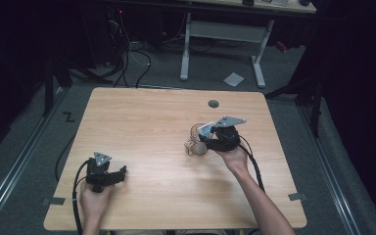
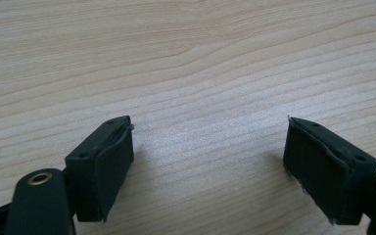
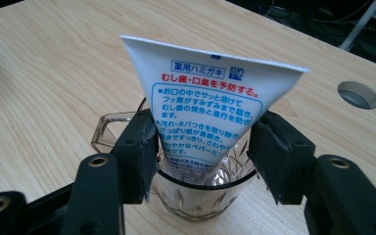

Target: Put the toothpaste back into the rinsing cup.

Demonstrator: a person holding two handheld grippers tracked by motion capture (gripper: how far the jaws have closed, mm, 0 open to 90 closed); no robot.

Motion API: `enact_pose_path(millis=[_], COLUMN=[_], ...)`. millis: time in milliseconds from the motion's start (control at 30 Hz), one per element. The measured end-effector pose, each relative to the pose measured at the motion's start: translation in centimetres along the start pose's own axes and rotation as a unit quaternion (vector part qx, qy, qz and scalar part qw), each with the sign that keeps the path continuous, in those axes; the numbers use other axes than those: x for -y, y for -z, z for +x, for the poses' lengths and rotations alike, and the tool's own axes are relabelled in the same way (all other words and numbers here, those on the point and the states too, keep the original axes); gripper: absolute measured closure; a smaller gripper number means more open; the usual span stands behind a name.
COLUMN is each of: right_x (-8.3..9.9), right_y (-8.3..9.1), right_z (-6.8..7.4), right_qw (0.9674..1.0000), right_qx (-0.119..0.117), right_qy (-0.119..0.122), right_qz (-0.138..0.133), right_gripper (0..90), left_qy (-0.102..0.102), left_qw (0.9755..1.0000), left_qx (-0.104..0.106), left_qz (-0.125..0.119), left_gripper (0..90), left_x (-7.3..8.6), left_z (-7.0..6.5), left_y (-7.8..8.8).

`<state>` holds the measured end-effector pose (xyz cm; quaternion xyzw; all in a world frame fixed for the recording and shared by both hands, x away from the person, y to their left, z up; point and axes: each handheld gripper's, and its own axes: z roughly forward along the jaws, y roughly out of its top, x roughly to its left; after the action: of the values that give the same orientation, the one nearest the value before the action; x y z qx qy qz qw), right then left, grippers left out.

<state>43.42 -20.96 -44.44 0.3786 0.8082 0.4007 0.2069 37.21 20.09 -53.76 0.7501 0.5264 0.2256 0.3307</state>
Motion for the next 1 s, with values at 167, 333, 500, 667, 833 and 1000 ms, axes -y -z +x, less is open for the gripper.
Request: enact_pose_path(millis=[167, 333, 500, 667, 833, 1000], right_x=[0.1, 0.1, 0.1, 0.0, -0.1, 0.0], right_y=[0.1, 0.4, 0.8, 1.4, 2.2, 3.3], right_z=[0.0, -0.1, -0.2, -0.1, -0.3, -1.0], right_qw=[1.0, 0.9999, 0.9997, 0.9995, 0.9989, 0.9979], right_qx=[-0.002, -0.007, -0.009, -0.008, -0.006, -0.008], right_qy=[-0.002, -0.011, -0.016, -0.012, -0.021, -0.033], right_qz=[0.0, -0.008, -0.015, -0.028, -0.041, -0.056], right_gripper=[40.0, 36.1, 34.5, 35.0, 35.8, 36.5], left_qy=[0.0, 0.0, 0.0, 0.0, 0.0, -0.001], left_qw=[1.0, 1.0, 1.0, 1.0, 1.0, 1.0], left_qx=[0.0, 0.0, 0.0, 0.0, 0.0, 0.0], left_qz=[0.0, 0.0, 0.0, 0.0, 0.0, 0.0], left_gripper=[19.2, 19.2, 19.2, 19.2, 19.2, 19.2], left_x=[0.0, 0.0, 0.0, 0.0, 0.0, 0.0], left_z=[0.0, 0.0, 0.0, 0.0, 0.0, 0.0], left_y=[0.0, 0.0, 0.0, 0.0, 0.0, 0.0])
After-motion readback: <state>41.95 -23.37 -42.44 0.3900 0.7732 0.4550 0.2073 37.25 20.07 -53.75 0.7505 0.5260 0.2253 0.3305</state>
